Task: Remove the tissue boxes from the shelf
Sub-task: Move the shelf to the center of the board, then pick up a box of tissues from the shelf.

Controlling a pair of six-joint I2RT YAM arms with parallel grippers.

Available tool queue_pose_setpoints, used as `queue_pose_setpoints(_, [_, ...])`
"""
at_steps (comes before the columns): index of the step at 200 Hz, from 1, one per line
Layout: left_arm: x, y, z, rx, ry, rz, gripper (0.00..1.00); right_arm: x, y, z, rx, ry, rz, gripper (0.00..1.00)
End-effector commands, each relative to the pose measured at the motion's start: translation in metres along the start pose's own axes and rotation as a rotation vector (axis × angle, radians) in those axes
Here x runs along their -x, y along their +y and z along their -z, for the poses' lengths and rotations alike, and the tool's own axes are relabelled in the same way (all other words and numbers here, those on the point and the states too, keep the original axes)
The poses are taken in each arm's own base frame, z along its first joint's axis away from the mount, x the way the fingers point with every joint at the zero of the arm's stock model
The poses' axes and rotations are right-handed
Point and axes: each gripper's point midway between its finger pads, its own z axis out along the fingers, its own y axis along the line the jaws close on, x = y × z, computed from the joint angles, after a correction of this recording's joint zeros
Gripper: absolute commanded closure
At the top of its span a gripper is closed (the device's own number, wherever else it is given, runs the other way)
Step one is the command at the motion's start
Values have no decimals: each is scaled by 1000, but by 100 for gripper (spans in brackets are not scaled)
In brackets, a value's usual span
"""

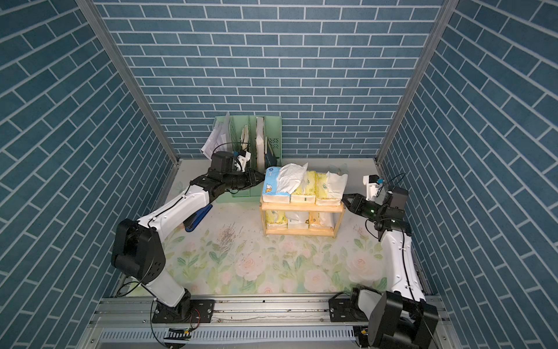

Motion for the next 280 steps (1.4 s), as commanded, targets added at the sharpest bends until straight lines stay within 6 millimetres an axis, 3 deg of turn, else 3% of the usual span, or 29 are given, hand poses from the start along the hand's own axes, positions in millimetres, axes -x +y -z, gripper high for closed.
queue_pose_setpoints(1, [-2,-8,2,-20,-12,-41,72,-7,3,6,-21,5,57,68])
queue_pose_setpoints(53, [-19,12,32,70,-32,-20,67,-20,-10,25,-198,-15,110,53])
queue_pose_setpoints(94, [-16,31,80,158,-115,15,58,-5,-9,55,-373,-96,176,37])
queue_pose_setpoints(118, [-4,13,102,140,-170,-2,53,17,10,73,-418,-165,234,34])
queue_pose_setpoints(148, [11,-30,119,19,-198,-6,49,54,56,91,-352,-287,312,30])
queue_pose_setpoints(176, [7,-67,108,-67,-142,-19,48,81,110,97,-139,-407,341,29])
queue_pose_setpoints(196, [1,-76,91,-71,-103,-16,49,88,131,97,-5,-457,330,24])
queue_pose_setpoints(243, [5,-62,59,6,-86,-1,50,84,125,92,-10,-427,318,22])
queue_pose_setpoints(280, [-5,-59,39,-4,-25,-2,53,81,116,93,-72,-427,332,22])
